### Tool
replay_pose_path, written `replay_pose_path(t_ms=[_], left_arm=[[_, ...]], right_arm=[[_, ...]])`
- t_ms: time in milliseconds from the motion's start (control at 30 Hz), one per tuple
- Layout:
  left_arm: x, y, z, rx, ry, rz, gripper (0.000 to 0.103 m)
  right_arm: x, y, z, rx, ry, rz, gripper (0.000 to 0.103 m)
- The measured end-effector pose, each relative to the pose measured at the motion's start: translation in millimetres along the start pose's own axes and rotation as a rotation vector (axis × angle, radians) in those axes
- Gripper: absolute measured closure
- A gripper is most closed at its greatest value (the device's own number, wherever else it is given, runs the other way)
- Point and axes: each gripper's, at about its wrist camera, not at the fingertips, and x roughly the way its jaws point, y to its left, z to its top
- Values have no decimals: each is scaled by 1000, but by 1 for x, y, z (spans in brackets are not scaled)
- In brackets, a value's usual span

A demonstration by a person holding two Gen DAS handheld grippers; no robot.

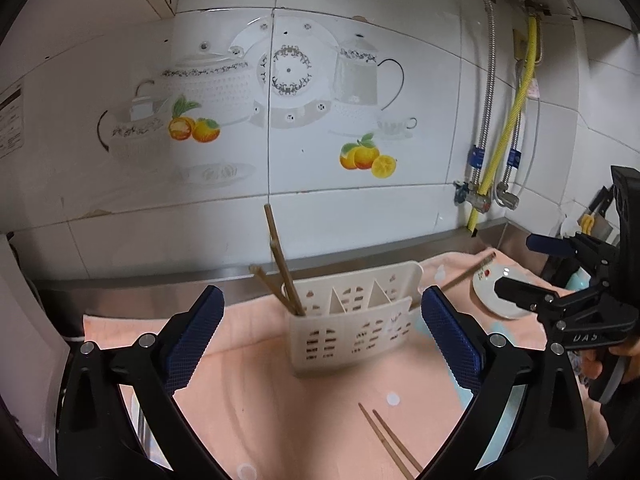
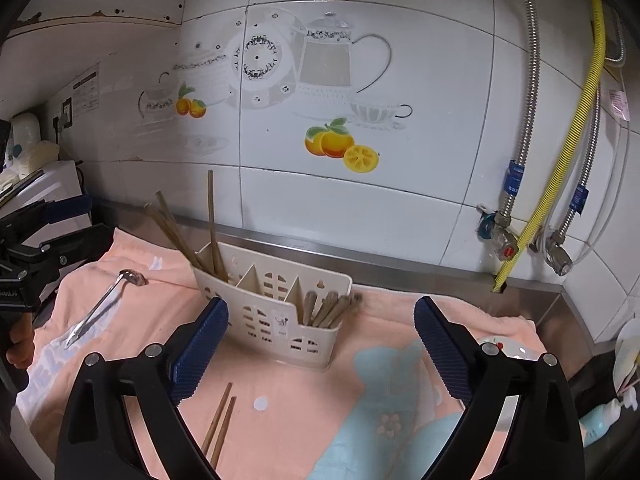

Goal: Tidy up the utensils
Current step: 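Open both grippers, releasing the chopsticks into the holder, then move both open grippers back over the last two chopsticks on the towel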

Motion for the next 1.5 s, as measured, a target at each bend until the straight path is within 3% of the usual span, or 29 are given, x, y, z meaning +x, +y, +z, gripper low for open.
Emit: replay_pose_path(t_ms=[400,967,1500], left_arm=[[-24,-6,-40,14,19,3,5],[-43,-4,-108,28,79,71,5],[-47,18,-156,-80,157,106,5]], right_arm=[[-20,17,-39,2,11,39,10],[-25,59,-128,17,109,97,10],[-29,89,-207,49,226,120,11]])
